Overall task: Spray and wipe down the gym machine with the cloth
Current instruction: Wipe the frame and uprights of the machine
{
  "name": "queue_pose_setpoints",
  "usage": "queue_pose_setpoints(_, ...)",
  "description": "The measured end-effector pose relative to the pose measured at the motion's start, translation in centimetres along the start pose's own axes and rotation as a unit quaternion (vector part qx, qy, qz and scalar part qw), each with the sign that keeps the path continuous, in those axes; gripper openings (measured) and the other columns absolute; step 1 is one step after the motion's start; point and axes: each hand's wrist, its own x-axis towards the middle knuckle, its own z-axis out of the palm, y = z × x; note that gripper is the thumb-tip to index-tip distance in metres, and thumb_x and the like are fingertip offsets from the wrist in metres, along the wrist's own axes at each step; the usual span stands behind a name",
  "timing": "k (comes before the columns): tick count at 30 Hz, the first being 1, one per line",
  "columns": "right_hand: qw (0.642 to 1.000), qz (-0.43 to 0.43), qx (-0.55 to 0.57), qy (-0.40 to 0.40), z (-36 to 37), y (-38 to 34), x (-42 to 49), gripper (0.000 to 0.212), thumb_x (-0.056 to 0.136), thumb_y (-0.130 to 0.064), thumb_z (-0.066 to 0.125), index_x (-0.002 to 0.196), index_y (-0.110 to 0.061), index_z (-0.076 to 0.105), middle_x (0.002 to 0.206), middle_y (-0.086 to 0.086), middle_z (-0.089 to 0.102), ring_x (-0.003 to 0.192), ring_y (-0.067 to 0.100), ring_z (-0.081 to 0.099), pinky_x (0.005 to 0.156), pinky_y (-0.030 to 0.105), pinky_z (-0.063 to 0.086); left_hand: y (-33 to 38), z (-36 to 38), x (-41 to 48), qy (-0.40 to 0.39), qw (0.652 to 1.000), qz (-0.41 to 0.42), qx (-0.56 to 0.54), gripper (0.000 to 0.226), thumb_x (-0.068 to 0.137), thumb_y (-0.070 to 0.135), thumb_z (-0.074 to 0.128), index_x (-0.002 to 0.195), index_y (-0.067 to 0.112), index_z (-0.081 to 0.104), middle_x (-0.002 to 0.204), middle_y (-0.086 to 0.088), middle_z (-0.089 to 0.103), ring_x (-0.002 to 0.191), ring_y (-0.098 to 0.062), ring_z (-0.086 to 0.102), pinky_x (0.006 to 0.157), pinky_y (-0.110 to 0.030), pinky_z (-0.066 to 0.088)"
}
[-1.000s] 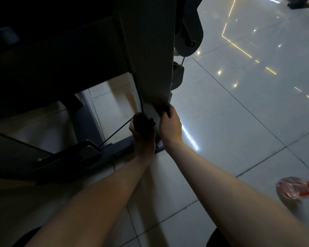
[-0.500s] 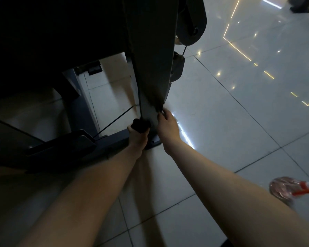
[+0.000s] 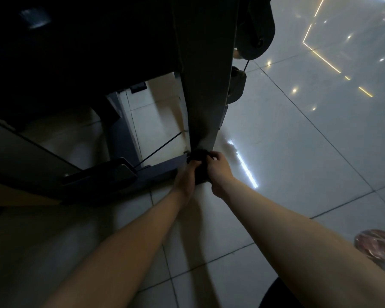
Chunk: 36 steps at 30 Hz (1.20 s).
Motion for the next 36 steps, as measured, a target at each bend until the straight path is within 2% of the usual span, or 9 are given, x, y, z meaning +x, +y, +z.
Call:
queue_pose_setpoints(6, 0.979, -0.057, 0.102, 0.168, -0.2, -1.2, 2.8, 0.009, 0.1, -0.035, 0.05, 0.107, -0.028, 0.049, 0.112, 0.001, 0.062, 0.099, 0.021, 0.062, 0.086, 0.042, 0.057, 1.1, -0.5, 1.0, 0.039, 0.993, 0.076, 0.079, 0.056, 0.104, 0.016, 0.053, 0.153, 0.028, 0.027, 0.131, 0.012, 0.045, 0.119, -0.008, 0.052, 0.107, -0.033, 0.045)
queue_pose_setpoints(11, 0.995, -0.046, -0.005, 0.085, 2.2, 0.8, 2.9, 0.013, 0.101, -0.026, 0.052, 0.113, -0.021, 0.051, 0.104, 0.002, 0.06, 0.094, 0.02, 0.061, 0.09, 0.042, 0.055, 1.2, -1.0, 1.1, -0.012, 0.993, 0.067, 0.093, 0.045, 0.099, 0.03, 0.052, 0.141, 0.044, 0.041, 0.14, 0.008, 0.054, 0.13, -0.015, 0.052, 0.107, -0.037, 0.045)
queue_pose_setpoints(17, 0.993, -0.004, -0.107, -0.046, 6.4, 4.2, 1.8, 0.025, 0.1, -0.022, 0.056, 0.124, -0.015, 0.057, 0.114, 0.009, 0.065, 0.104, 0.026, 0.063, 0.096, 0.045, 0.054, -1.1, -6.1, 0.0, 0.108, 0.992, 0.015, 0.057, 0.039, 0.102, 0.011, 0.052, 0.136, 0.029, 0.043, 0.129, -0.004, 0.051, 0.12, -0.022, 0.053, 0.088, -0.027, 0.047)
queue_pose_setpoints(20, 0.985, 0.019, -0.113, -0.129, 8.0, 5.1, 1.1, 0.025, 0.101, -0.018, 0.052, 0.125, -0.015, 0.059, 0.118, 0.014, 0.063, 0.103, 0.027, 0.063, 0.086, 0.042, 0.058, -3.1, -9.6, -1.4, 0.132, 0.988, -0.014, 0.074, 0.044, 0.091, 0.027, 0.067, 0.128, 0.03, 0.043, 0.119, -0.005, 0.057, 0.113, -0.031, 0.06, 0.083, -0.039, 0.054)
queue_pose_setpoints(23, 0.982, 0.013, -0.087, -0.169, 9.9, 5.8, 0.8, 0.026, 0.1, -0.009, 0.047, 0.122, -0.012, 0.06, 0.113, 0.014, 0.063, 0.095, 0.024, 0.063, 0.065, 0.027, 0.053, -3.9, -11.6, -1.5, 0.189, 0.981, -0.02, 0.039, 0.032, 0.094, 0.013, 0.067, 0.118, 0.021, 0.049, 0.105, -0.008, 0.061, 0.099, -0.032, 0.064, 0.09, -0.055, 0.056)
queue_pose_setpoints(25, 0.983, 0.005, -0.083, -0.164, 11.2, 6.5, 0.4, 0.029, 0.099, -0.005, 0.045, 0.123, -0.013, 0.058, 0.108, 0.012, 0.062, 0.09, 0.021, 0.062, 0.06, 0.021, 0.05, -4.1, -12.9, -1.0, 0.251, 0.964, 0.003, 0.09, 0.029, 0.093, 0.007, 0.067, 0.113, 0.019, 0.05, 0.106, -0.012, 0.063, 0.097, -0.028, 0.063, 0.09, -0.048, 0.056)
queue_pose_setpoints(28, 0.977, -0.026, -0.156, -0.142, 12.0, 8.0, 0.5, 0.037, 0.099, -0.01, 0.047, 0.135, -0.018, 0.053, 0.116, 0.008, 0.059, 0.098, 0.021, 0.06, 0.075, 0.025, 0.048, -4.3, -14.8, 0.3, 0.315, 0.924, 0.075, 0.206, 0.032, 0.09, 0.006, 0.067, 0.117, 0.018, 0.054, 0.12, -0.012, 0.058, 0.106, -0.026, 0.059, 0.092, -0.035, 0.049)
queue_pose_setpoints(32, 0.967, -0.044, -0.219, -0.119, 11.3, 8.6, 2.0, 0.039, 0.1, -0.009, 0.045, 0.139, -0.012, 0.053, 0.136, 0.011, 0.057, 0.123, 0.025, 0.054, 0.099, 0.03, 0.042, -6.0, -15.8, 2.6, 0.279, 0.89, 0.158, 0.323, 0.036, 0.084, -0.008, 0.058, 0.117, 0.007, 0.063, 0.132, -0.013, 0.056, 0.12, -0.027, 0.053, 0.104, -0.025, 0.036)
queue_pose_setpoints(36, 0.956, -0.046, -0.267, -0.109, 10.3, 8.3, 4.2, 0.047, 0.101, -0.008, 0.043, 0.147, -0.009, 0.044, 0.151, 0.012, 0.046, 0.14, 0.027, 0.042, 0.114, 0.031, 0.031, -8.0, -15.7, 4.8, 0.234, 0.894, 0.098, 0.371, 0.051, 0.088, -0.008, 0.05, 0.133, 0.014, 0.059, 0.157, -0.004, 0.04, 0.144, -0.025, 0.036, 0.12, -0.032, 0.025)
